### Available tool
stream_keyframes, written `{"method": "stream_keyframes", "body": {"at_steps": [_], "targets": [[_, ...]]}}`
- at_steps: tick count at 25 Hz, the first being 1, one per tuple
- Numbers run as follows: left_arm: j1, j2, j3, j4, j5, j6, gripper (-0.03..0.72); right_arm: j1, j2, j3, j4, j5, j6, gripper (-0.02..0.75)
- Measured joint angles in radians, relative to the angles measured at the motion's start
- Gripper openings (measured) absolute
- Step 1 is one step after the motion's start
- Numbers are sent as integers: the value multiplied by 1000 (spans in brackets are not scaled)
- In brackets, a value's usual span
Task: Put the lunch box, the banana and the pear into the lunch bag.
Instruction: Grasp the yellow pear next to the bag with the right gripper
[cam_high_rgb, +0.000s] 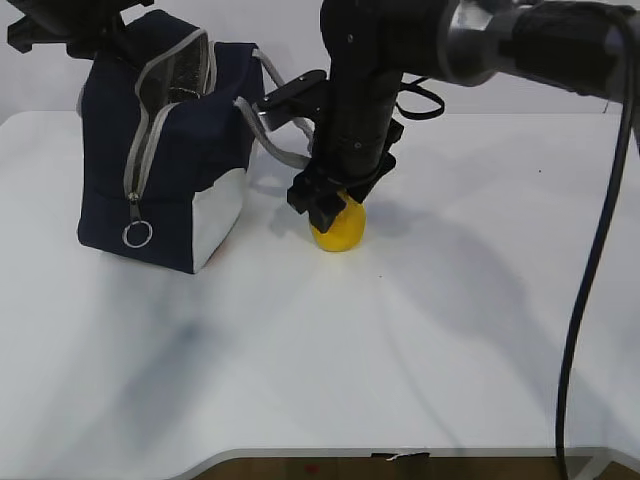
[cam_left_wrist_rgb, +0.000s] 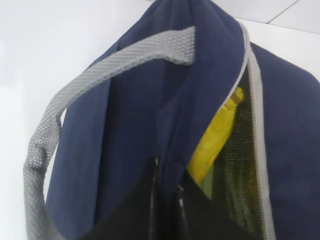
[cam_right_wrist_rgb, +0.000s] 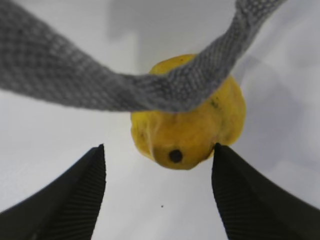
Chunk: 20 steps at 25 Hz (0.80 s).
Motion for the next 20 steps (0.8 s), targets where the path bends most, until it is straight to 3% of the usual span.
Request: {"method": "stream_keyframes", "body": {"at_steps": [3,20], "targets": [[0,0,0,-2,0,0,2,-34,7,0,0,-10,-2,525],[0,0,0,-2,0,0,2,3,8,0,-63,-70,-4,515]]}}
